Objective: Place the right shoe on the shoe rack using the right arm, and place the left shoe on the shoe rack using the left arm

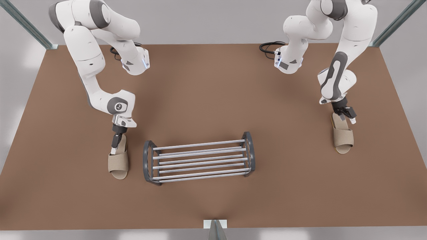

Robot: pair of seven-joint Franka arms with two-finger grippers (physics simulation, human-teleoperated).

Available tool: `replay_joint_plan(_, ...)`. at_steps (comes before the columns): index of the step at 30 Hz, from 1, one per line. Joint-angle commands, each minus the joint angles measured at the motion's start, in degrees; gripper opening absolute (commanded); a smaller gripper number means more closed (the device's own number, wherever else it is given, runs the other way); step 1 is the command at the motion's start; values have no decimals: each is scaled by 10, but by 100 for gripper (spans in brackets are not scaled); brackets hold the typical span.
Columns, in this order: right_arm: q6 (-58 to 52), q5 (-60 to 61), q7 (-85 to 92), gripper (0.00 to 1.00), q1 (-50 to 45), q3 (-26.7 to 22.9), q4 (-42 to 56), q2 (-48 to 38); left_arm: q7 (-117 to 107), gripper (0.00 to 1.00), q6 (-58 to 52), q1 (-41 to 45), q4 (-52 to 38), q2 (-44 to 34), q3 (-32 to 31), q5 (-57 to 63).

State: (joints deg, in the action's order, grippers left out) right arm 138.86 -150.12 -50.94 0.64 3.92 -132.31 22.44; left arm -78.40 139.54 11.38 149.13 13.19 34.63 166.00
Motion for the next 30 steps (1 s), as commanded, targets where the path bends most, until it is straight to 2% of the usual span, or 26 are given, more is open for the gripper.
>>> replay_joint_plan(1,-2,-24,-92,100,0,-4,5,2,-572,100,-93,0,-2,14,0,105)
replay_joint_plan(10,-1,-45,-94,100,-8,-13,26,21,-572,100,-130,1,-24,71,-19,110)
replay_joint_plan(14,-3,-84,-98,100,-8,-16,38,26,-552,100,-129,4,-25,79,-23,167)
replay_joint_plan(20,-5,-123,-150,100,-21,-25,60,59,-541,100,-130,8,-43,90,-31,178)
replay_joint_plan(21,-5,-127,-161,98,-21,-25,60,61,-541,100,-130,9,-46,93,-35,178)
replay_joint_plan(23,-4,-132,-161,81,-21,-26,64,59,-533,100,-130,12,-54,94,-43,178)
replay_joint_plan(27,-3,-143,-161,80,-22,-32,73,59,-530,100,-130,13,-75,111,-54,178)
replay_joint_plan(30,-3,-144,-162,68,-22,-33,74,62,-530,100,-144,13,-84,129,-62,178)
